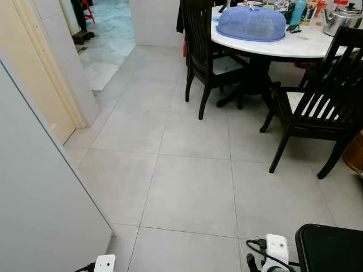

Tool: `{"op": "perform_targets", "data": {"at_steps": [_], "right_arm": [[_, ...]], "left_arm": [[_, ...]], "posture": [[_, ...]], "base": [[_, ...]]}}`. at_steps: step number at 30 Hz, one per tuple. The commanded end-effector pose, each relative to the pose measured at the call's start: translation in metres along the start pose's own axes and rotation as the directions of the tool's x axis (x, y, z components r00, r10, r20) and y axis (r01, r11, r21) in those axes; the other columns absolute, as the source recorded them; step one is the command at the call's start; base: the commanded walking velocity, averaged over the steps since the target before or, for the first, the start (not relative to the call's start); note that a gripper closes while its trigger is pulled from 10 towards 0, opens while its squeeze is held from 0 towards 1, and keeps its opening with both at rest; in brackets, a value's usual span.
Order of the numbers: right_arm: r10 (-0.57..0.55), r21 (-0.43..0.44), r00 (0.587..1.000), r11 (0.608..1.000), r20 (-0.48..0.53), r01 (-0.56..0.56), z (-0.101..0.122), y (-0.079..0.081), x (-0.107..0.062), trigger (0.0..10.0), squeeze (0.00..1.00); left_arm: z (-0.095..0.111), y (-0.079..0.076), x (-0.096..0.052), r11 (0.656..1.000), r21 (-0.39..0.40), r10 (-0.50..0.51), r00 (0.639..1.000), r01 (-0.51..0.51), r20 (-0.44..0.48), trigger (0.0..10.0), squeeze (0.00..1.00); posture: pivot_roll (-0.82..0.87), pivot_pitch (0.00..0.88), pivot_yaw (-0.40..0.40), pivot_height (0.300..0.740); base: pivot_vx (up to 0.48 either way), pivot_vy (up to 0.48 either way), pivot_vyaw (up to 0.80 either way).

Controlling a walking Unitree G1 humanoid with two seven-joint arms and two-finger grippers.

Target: Restocking fridge

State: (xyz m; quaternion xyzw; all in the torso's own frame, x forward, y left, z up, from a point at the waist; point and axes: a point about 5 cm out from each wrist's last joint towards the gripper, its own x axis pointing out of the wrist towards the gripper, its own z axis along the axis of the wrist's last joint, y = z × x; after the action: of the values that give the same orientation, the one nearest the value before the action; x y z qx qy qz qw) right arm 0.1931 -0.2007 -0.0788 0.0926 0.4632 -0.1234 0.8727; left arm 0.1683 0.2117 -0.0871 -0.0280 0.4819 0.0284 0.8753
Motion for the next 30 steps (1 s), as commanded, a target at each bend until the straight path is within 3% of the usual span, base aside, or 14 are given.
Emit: {"op": "perform_targets", "data": {"at_steps": [1,4,5,13,16,22,24,28,29,30], "right_arm": [[-0.004,-0.016,1.0,1.0,0.004,0.004,0.0005,-0.0006,0.0,10.0,0.0],[0.034,-0.144,0.999,0.989,0.013,-0.031,0.0049,0.0004,0.0002,10.0,0.0],[0.059,-0.226,0.998,0.973,0.015,-0.054,0.0077,0.0017,0.0004,10.0,0.0],[0.073,-0.349,0.997,0.935,0.004,-0.067,0.0104,0.003,0.0006,10.0,0.0],[0.091,-0.318,0.996,0.944,-0.013,-0.09,0.008,0.0039,0.0005,10.0,0.0],[0.101,-0.37,0.995,0.923,-0.025,-0.103,0.0072,0.0043,0.0004,10.0,0.0],[0.099,-0.349,0.995,0.932,-0.023,-0.101,0.0065,0.0044,0.0004,10.0,0.0],[0.024,-0.114,0.999,0.993,0.023,-0.022,0.0016,0.0025,-0.0001,10.0,0.0],[0.007,-0.085,1.0,0.996,0.025,-0.004,0.0008,0.0017,-0.0002,10.0,0.0],[0.004,-0.159,0.998,0.987,0.058,0.006,0.0049,0.0005,-0.0003,10.0,0.0]], "left_arm": [[0.0006,0.0022,-0.0002,1.0,0.016,0.005,1.0,-0.005,-0.006,10.0,0.0],[0.001,0.0022,-0.0001,1.0,0.027,0.003,1.0,-0.003,-0.006,10.0,0.0],[0.0012,0.0024,-0.0001,0.999,0.035,0.002,1.0,-0.002,-0.008,10.0,0.0],[0.0016,0.0032,-0.0002,0.999,0.047,0.0,1.0,0.001,-0.009,10.0,0.0],[0.0016,0.003,-0.0002,0.999,0.049,-0.001,1.0,0.002,-0.009,10.0,0.0],[0.0007,0.0037,-0.0005,0.997,0.078,-0.005,1.0,0.006,-0.015,10.0,0.0],[0.0006,0.0038,-0.0006,0.997,0.074,-0.004,1.0,0.005,-0.014,10.0,0.0],[-0.0005,0.0052,-0.001,0.999,0.048,0.005,1.0,-0.005,-0.011,10.0,0.0],[-0.0009,0.0052,-0.001,0.999,0.043,0.007,1.0,-0.006,-0.012,10.0,0.0],[-0.0017,0.005,-0.001,0.999,0.035,0.008,1.0,-0.007,-0.014,10.0,0.0]], "posture": [[-0.06,0.0,-0.002,0.74],[-0.06,0.0,-0.005,0.74],[-0.07,0.0,-0.006,0.74],[-0.07,0.0,0.002,0.74],[-0.06,0.0,0.0,0.74],[-0.06,0.0,-0.006,0.74],[-0.05,0.0,-0.015,0.74],[-0.06,0.0,-0.008,0.74],[-0.06,0.0,-0.004,0.74],[-0.06,0.0,-0.003,0.74]], "base": [[0.0,0.0,0.0],[0.0,0.0,0.0],[0.0,0.0,0.0],[0.0,0.0,0.0],[0.0,0.0,0.0],[0.0,0.0,0.0],[0.0,0.0,0.0],[0.0,0.0,0.0],[0.0,0.0,0.0],[0.0,0.0,0.0]]}}
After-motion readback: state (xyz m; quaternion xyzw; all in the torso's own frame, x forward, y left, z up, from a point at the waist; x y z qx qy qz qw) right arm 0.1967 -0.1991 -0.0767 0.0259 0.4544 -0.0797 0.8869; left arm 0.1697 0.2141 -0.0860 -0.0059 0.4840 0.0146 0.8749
